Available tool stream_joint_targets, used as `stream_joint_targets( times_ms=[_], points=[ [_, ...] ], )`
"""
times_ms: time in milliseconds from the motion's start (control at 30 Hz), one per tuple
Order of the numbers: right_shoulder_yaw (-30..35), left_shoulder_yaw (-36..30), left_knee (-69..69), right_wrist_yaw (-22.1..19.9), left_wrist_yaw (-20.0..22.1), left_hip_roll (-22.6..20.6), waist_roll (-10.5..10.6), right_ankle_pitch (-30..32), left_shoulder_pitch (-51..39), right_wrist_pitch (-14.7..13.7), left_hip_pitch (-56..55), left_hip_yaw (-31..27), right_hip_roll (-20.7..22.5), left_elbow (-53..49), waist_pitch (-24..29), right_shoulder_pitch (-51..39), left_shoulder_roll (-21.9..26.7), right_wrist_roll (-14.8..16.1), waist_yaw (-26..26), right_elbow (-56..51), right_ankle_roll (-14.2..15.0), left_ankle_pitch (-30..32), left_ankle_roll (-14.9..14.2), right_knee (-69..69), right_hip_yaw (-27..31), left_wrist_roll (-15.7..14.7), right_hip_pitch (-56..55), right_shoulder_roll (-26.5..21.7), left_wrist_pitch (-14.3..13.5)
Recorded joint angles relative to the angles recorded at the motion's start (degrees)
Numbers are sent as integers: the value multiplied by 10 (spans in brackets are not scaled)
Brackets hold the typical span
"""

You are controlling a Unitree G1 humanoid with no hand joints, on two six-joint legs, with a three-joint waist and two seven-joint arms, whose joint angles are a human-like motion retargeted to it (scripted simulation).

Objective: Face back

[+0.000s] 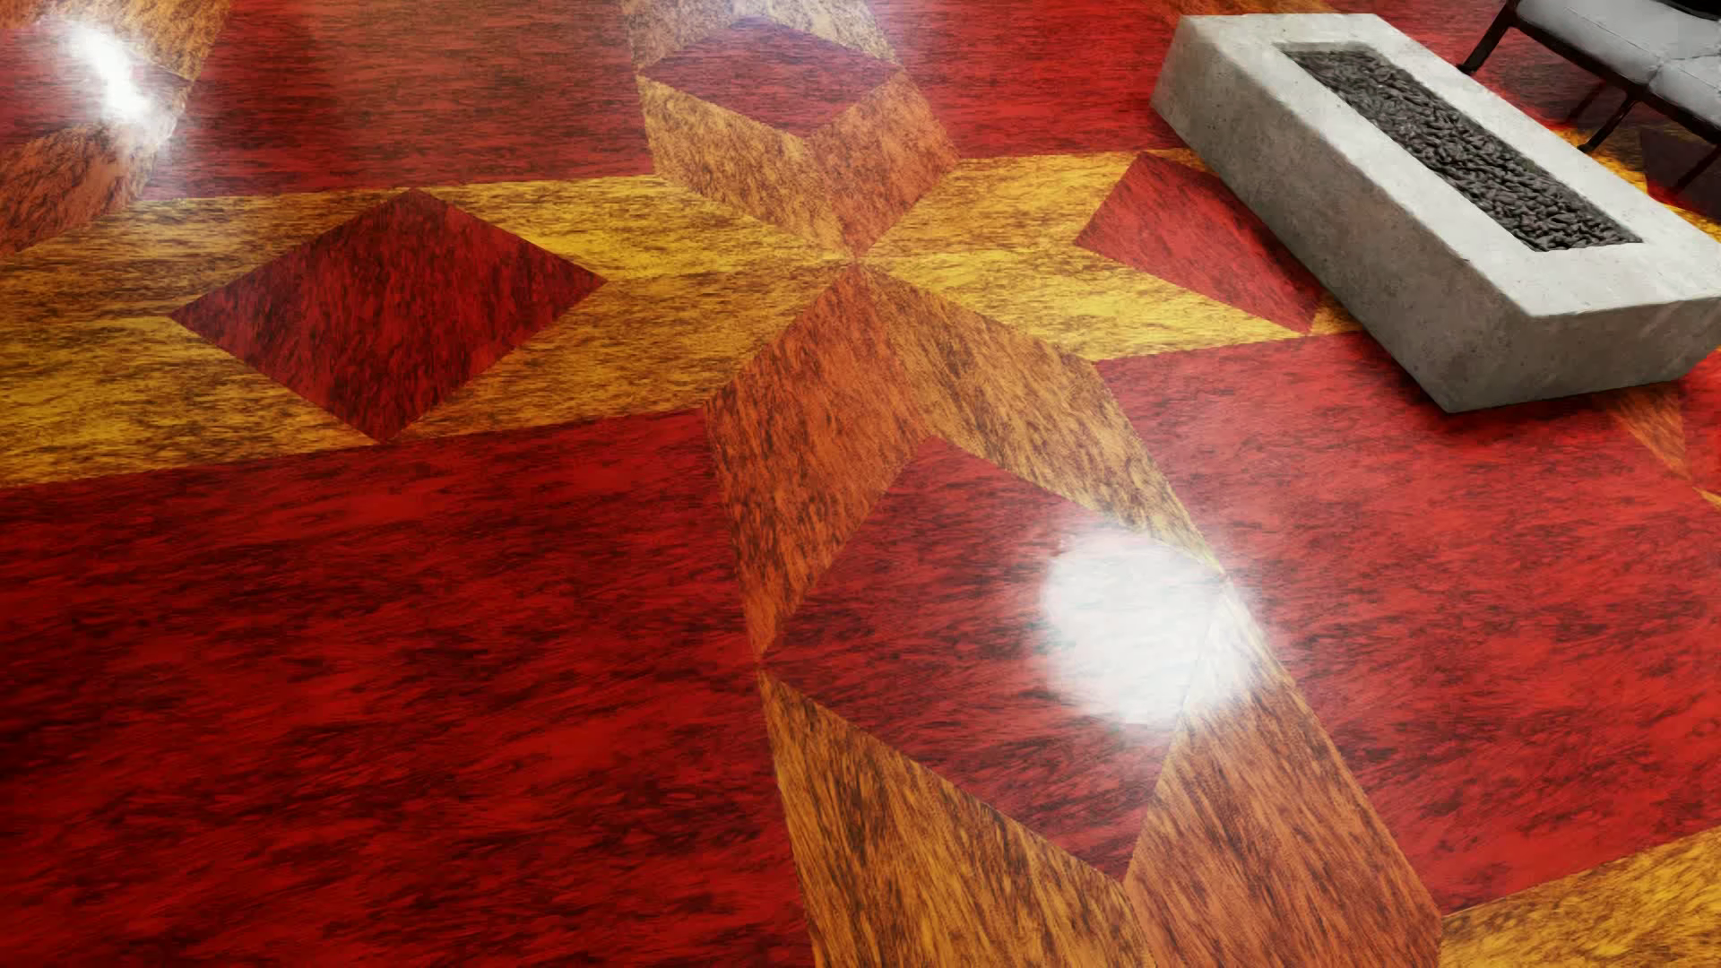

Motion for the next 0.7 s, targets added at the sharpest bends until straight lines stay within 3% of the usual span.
stream_joint_targets(
  times_ms=[67,133,200,300,367,433,500,600,633,700],
  points=[
    [-5,-11,3,11,-11,-15,-9,-18,-49,-11,4,-13,-17,-8,0,10,19,13,-17,-14,-1,-8,-8,-129,11,13,15,4,-1],
    [4,-24,-15,21,-10,-25,-11,34,-109,-7,11,-35,-9,-10,-3,19,28,9,-24,-6,16,-4,-18,-269,28,23,63,17,7],
    [28,-25,-17,48,-2,-32,-12,-19,-152,3,11,-56,-14,-29,-5,13,31,-11,-22,26,-11,-1,-29,-313,-4,23,107,19,1],
    [65,17,-28,94,43,-14,-5,-12,-149,14,13,-85,9,-104,-7,-18,24,-40,-22,77,-47,14,-53,-357,-49,-2,149,27,-22],
    [60,31,-25,86,61,8,7,-13,-117,12,7,-107,30,-155,-6,-30,10,-41,-22,74,-53,18,-68,-368,-75,-21,165,35,-52],
    [53,14,-15,57,35,37,21,-15,-83,-6,-2,-129,60,-174,-5,-34,10,-38,-22,59,-62,22,-83,-387,-97,-11,182,44,-70],
    [46,0,11,30,-8,69,37,-16,-59,-14,-22,-155,93,-152,-1,-38,13,-27,-20,48,-75,27,-95,-408,-113,11,197,52,-59],
    [55,25,65,23,-19,103,60,-23,-38,-17,-64,-185,123,-54,6,-45,-1,-26,-18,40,-87,45,-82,-409,-125,1,198,43,11],
    [58,39,74,24,-13,103,66,-24,-30,-19,-70,-194,128,-19,7,-48,-9,-26,-16,40,-89,37,-59,-408,-121,-11,194,34,32],
    [58,34,69,27,-33,52,75,-23,8,-20,-77,-278,132,16,7,-57,-11,-23,-12,48,-89,-9,-96,-406,-106,-13,185,15,48]
  ],
)
